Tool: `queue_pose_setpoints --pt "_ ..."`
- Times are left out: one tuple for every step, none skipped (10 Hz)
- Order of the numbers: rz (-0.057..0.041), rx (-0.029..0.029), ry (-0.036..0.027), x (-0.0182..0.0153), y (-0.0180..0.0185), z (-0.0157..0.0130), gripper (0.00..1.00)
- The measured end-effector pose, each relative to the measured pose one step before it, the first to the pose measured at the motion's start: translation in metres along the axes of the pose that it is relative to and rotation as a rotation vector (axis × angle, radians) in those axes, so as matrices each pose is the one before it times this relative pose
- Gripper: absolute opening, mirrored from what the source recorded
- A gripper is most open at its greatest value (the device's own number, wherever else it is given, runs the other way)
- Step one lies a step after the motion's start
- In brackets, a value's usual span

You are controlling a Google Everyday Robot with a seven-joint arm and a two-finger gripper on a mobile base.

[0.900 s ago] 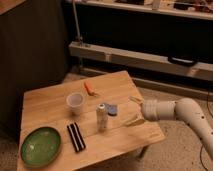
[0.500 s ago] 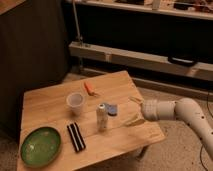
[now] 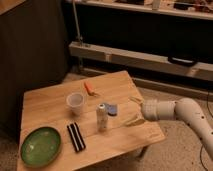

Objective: Place the white sponge in the ceramic cup

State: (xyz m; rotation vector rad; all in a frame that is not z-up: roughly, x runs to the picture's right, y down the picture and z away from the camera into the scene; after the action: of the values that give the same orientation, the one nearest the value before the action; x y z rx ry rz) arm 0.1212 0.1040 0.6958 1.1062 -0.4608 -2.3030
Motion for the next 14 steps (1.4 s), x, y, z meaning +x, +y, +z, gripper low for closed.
queue_pose_setpoints --pt "0.00159 0.00074 0.00124 -0.00069 -0.00029 0.00054 0.80" --pt "-0.00035 -0.00052 -0.00009 0.00031 0.00023 -0.00027 0.80" --pt "0.00009 0.00014 0.00003 -0.00009 -0.00004 0.00010 0.80" --pt "0.00004 0.00003 0.00003 -0.00002 0.00000 0.00001 0.80" --pt "-0.00007 0.00027 -0.00006 0.00000 -0.00011 0.00010 0.80" --pt "-0.00007 -0.00008 0.00007 0.00007 0.00004 -0.00003 0.80" --pt "0.00016 0.00003 -0.00004 -0.00012 -0.00003 0.00003 0.80" --pt "-0.00002 -0.00011 -0.00006 -0.00001 0.00001 -0.00006 0.80" --pt "-0.00002 0.00004 0.00002 0.00003 0.00000 0.00002 0.80" --pt "-0.00006 0.00000 -0.00001 0.00006 0.00002 -0.00001 0.80" --pt "-0.00007 -0.00023 -0.00031 -0.00006 0.00008 -0.00011 0.80" --pt "-0.00448 0.00140 -0.00521 0.00078 0.00041 -0.00031 0.80" --pt "-0.02331 -0.00918 -0.02619 0.00016 0.00225 -0.00097 0.80" --pt "-0.03515 -0.01436 -0.04480 0.00119 0.00597 -0.00190 0.80"
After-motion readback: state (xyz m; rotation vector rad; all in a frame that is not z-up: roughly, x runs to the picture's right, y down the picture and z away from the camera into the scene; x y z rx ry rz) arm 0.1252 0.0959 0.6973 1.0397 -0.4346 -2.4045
